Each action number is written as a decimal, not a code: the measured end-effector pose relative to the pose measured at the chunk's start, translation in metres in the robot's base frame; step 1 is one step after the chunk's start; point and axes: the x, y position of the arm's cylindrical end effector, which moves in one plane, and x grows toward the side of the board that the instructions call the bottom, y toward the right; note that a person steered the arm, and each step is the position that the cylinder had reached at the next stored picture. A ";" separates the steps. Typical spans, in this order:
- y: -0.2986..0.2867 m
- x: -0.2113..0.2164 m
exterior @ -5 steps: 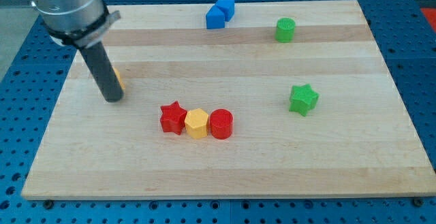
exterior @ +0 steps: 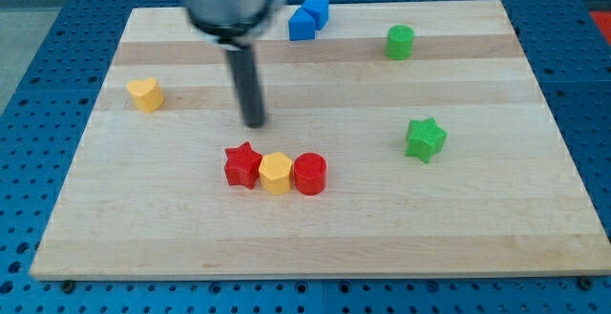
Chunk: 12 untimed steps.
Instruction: Place the yellow hexagon into the yellow heart
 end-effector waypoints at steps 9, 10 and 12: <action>-0.138 0.149; -0.116 0.157; -0.125 0.132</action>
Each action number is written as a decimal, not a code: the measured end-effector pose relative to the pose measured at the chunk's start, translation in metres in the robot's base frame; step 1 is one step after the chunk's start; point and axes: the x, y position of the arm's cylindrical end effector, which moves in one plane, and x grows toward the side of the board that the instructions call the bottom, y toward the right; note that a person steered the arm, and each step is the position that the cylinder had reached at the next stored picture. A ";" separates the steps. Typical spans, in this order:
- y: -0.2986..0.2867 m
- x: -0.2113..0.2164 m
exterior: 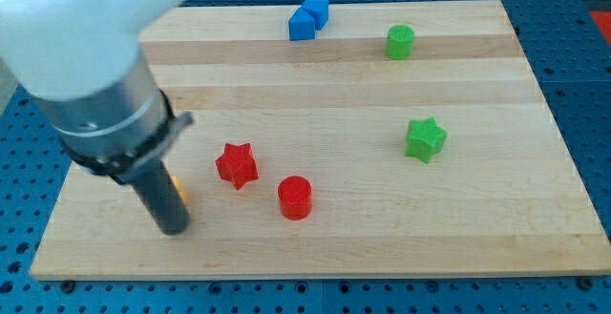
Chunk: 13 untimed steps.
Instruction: Place the yellow hexagon into the yellow heart
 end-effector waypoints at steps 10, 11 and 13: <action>-0.006 -0.107; -0.042 -0.128; -0.030 -0.093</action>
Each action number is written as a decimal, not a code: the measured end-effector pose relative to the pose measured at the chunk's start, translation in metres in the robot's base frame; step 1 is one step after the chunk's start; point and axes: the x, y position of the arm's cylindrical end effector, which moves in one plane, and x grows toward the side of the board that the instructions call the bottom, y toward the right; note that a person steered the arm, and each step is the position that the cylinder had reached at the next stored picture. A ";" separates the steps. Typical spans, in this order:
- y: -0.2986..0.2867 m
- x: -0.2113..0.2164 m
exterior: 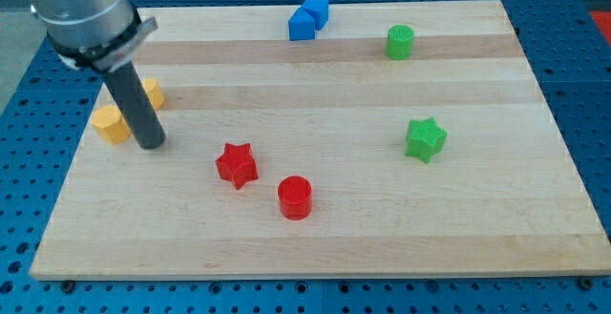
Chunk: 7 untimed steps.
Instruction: Place the yellow hexagon into the yellow heart
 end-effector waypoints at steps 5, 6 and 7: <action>-0.036 -0.025; -0.031 -0.023; 0.036 -0.035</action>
